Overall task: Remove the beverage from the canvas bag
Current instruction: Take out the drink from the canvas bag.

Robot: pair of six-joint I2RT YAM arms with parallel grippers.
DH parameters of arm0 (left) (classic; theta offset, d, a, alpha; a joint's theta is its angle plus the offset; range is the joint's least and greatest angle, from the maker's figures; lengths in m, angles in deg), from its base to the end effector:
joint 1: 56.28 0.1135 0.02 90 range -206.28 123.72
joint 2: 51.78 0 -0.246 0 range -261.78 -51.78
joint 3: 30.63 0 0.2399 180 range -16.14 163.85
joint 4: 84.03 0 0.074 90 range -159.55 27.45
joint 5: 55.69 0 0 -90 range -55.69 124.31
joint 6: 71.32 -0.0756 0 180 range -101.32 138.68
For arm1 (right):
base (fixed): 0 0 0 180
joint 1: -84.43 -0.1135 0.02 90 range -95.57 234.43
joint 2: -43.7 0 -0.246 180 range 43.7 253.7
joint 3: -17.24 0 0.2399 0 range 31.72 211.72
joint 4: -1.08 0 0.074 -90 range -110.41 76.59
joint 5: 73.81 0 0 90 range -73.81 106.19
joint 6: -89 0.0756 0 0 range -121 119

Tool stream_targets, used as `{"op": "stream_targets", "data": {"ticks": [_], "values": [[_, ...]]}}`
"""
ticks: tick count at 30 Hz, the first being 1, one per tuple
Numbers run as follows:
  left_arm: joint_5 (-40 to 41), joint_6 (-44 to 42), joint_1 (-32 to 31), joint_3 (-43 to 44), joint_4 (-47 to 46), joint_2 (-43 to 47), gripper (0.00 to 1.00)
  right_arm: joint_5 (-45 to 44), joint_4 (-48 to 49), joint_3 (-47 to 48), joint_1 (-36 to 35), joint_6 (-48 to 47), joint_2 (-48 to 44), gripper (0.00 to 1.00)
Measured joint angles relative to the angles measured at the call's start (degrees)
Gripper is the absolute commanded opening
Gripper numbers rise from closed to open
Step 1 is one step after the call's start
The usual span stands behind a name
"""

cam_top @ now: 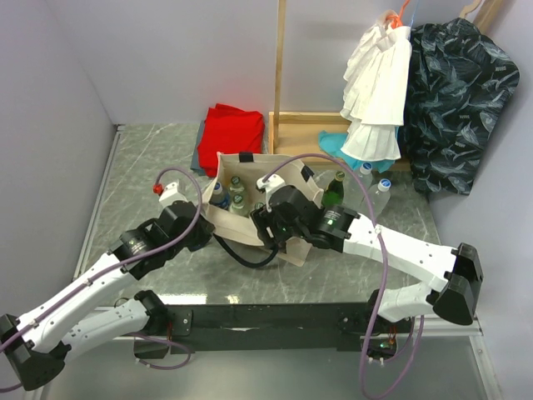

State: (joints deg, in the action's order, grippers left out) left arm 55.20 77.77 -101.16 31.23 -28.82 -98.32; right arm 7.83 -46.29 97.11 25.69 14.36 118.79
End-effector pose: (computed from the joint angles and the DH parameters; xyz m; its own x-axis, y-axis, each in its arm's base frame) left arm 0.1559 -0.1172 0.2627 -0.6327 -0.5012 -0.5903 -0.1508 0.8275 -0.5408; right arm 0.1678 0.2553 0.2705 -0.5479 -0.3976 -0.7360 -0.6689 0.7365 0.1001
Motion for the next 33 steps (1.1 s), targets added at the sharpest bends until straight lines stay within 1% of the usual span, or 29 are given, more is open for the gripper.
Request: {"op": "stream_targets", "data": {"ticks": [4, 9, 12, 16, 23, 25, 27, 33], "values": [[0.0, -0.2, 0.0, 0.0, -1.1, -1.1, 0.12, -4.6, -0.2, 0.4, -0.1, 0.2, -0.4, 0.77], [0.0, -0.6, 0.0, 0.0, -2.0, -2.1, 0.12, -10.3, -1.4, 3.6, -0.2, 0.0, 1.1, 0.78], [0.0, -0.9, 0.0, 0.0, -2.2, -2.1, 0.12, -12.2, -0.9, 4.1, -0.1, -0.1, 1.4, 0.78], [0.0, -0.9, 0.0, 0.0, -2.3, -2.1, 0.13, -12.6, 0.1, 4.1, 0.4, -0.4, 1.5, 0.77], [0.0, -0.9, 0.0, -0.3, -2.4, -1.8, 0.12, -8.3, 2.0, 5.3, 4.3, -1.6, 1.8, 0.77], [0.0, -0.9, 0.0, -0.3, -2.4, -1.7, 0.12, -6.1, 0.8, 8.1, 5.5, -1.9, 3.0, 0.77], [0.0, -0.9, 0.0, -0.3, -2.4, -1.7, 0.12, -3.3, -0.7, 13.2, 6.7, -2.4, 5.4, 0.77], [0.0, -0.9, 0.0, -0.3, -2.4, -1.5, 0.13, 2.2, -5.2, 22.6, 7.7, -4.6, 10.6, 0.79]]}}
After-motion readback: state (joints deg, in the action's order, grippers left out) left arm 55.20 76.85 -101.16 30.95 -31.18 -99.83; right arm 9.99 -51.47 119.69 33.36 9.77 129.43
